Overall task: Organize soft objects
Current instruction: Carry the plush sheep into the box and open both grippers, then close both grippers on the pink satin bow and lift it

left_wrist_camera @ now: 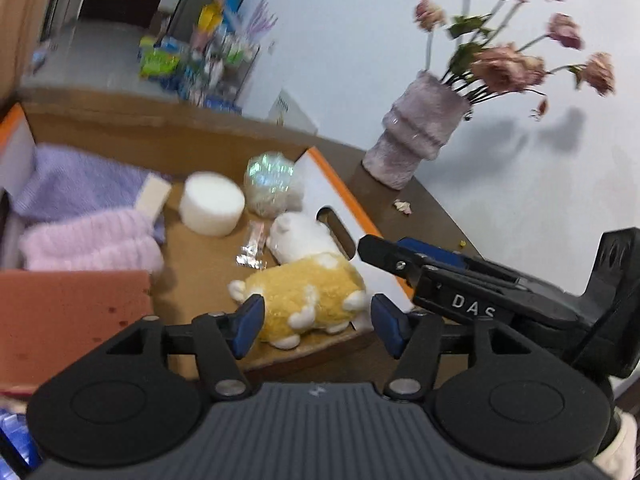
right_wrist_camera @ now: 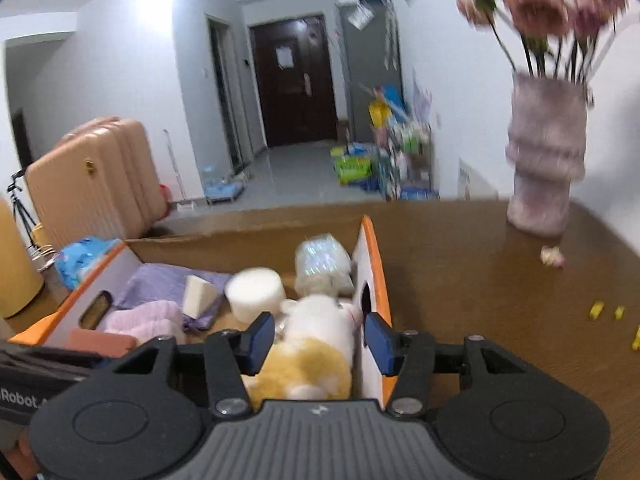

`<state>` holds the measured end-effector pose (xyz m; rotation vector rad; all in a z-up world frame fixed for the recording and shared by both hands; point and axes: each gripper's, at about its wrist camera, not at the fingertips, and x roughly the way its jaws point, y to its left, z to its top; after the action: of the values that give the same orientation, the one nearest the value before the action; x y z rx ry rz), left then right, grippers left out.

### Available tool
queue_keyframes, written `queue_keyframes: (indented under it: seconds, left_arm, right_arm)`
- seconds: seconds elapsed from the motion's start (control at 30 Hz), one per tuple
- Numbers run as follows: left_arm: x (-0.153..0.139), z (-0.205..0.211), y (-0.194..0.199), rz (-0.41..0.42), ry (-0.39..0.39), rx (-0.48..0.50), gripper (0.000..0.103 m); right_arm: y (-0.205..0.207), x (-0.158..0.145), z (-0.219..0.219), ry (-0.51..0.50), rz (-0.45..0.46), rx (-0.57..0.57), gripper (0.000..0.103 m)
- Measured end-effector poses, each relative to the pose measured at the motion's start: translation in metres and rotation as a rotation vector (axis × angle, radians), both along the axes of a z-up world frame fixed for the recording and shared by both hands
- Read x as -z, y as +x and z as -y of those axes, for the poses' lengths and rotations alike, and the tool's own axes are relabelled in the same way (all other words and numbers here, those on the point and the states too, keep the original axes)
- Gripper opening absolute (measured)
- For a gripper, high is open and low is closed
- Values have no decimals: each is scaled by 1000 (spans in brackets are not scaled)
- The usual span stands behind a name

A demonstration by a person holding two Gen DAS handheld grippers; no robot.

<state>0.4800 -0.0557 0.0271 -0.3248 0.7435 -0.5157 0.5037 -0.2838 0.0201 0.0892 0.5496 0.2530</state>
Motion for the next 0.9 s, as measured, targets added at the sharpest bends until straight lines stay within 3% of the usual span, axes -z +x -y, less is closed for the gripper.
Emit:
queue_keyframes:
  seconds: [0.07,0.17,0.3,0.4,0.6,0.67,0.8,0.9]
  left_arm:
    - [-19,-8,-24,67,24,-20,63]
    - [-43,-27,-70,185,91,-67,74]
    - [-47,-44,-135,290,261,-145,76]
    - [-39,-56,-175,289,308,-171,77]
    - [-18,-60,-241,321,384,-175,81]
    - [-9,-61,-256,314,375,-164,81]
    - [8,-60,-263,236,333,-147,81]
    - [10,-52,-256,237,331,-168,80]
  right_arm:
    - [-20,-14,3,6,42,-18,55]
    - [-56,-29,5,5,76,-56,58]
    - [-111,-38,4,-4,114,-122,62]
    - [-154,-38,1,7,141,-173,67]
    - [-217,-30,-16,15,163,-193,68]
    - [-232,-22,-20,47,152,-188,68]
    - [-248,-5,-24,87,123,-185,68]
    - [-251,7,-23,86,84,-186,68]
